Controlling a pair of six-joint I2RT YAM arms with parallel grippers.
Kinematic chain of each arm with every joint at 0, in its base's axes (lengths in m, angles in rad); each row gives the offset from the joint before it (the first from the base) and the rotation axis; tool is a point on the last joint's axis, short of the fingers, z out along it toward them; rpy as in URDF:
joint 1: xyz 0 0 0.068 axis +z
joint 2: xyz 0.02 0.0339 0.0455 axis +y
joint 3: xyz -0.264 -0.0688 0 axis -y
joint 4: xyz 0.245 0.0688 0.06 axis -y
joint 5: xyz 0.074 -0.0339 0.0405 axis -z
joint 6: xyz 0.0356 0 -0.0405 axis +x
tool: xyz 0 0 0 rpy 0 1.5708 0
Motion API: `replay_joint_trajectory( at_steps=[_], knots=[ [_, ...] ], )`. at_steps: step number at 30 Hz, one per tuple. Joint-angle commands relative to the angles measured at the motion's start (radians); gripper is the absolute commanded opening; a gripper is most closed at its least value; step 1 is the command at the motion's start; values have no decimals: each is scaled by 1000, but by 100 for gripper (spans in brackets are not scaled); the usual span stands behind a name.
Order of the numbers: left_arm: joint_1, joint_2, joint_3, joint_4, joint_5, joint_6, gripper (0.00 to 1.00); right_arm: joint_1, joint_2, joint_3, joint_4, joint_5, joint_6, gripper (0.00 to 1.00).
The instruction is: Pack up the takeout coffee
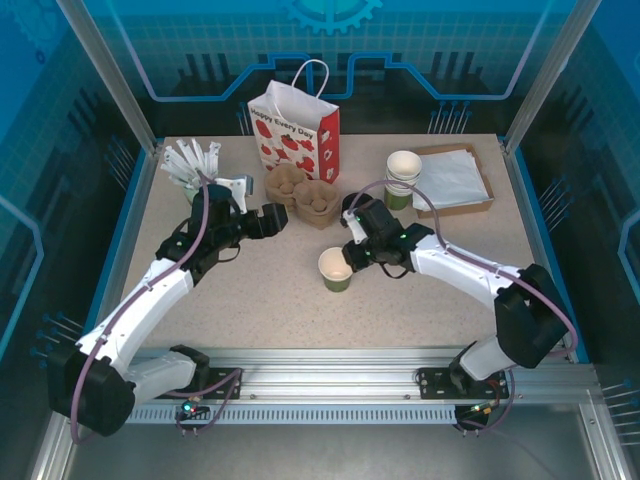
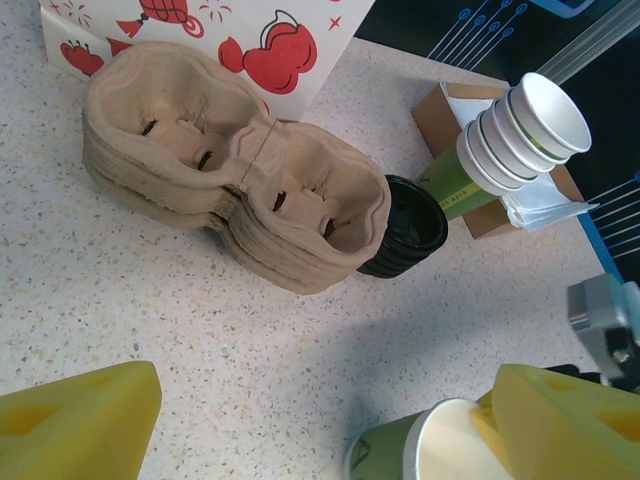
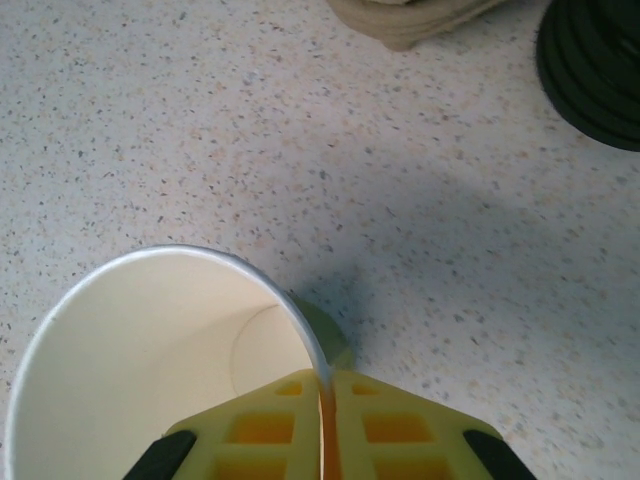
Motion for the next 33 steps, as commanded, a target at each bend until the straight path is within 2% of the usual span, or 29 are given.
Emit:
replay_joint_trajectory(
  at_steps=[1,6,17,20,23,27,30,33],
  knots=[
    [3,-20,-16,3,1,-1,88,-42,-70,-6,-60,11,-14,10],
    [3,-3,-16,13,5,-2,87,-82,-95,-40,-60,-8,-8,11],
    [3,7,-13,10,12,-6,88,-97,-59,-54,-54,-25,-8,15],
    [3,3,-16,6,10,-2,88,-99,-76,-40,-77,-24,-11,24],
    [3,0,-15,5,-1,5,87,-103,-117,-13,-108,-20,-14,40],
    [3,1,-19,14,-5,3,88,-109,-173,41,-139,0,-24,56],
    [2,6,-26,45,11,-21,88,-122,-147,95,-139,68,-39,62],
    [-2,24,-14,62,35,-34,87,-125,-55,186,-160,130,-88,62]
  ],
)
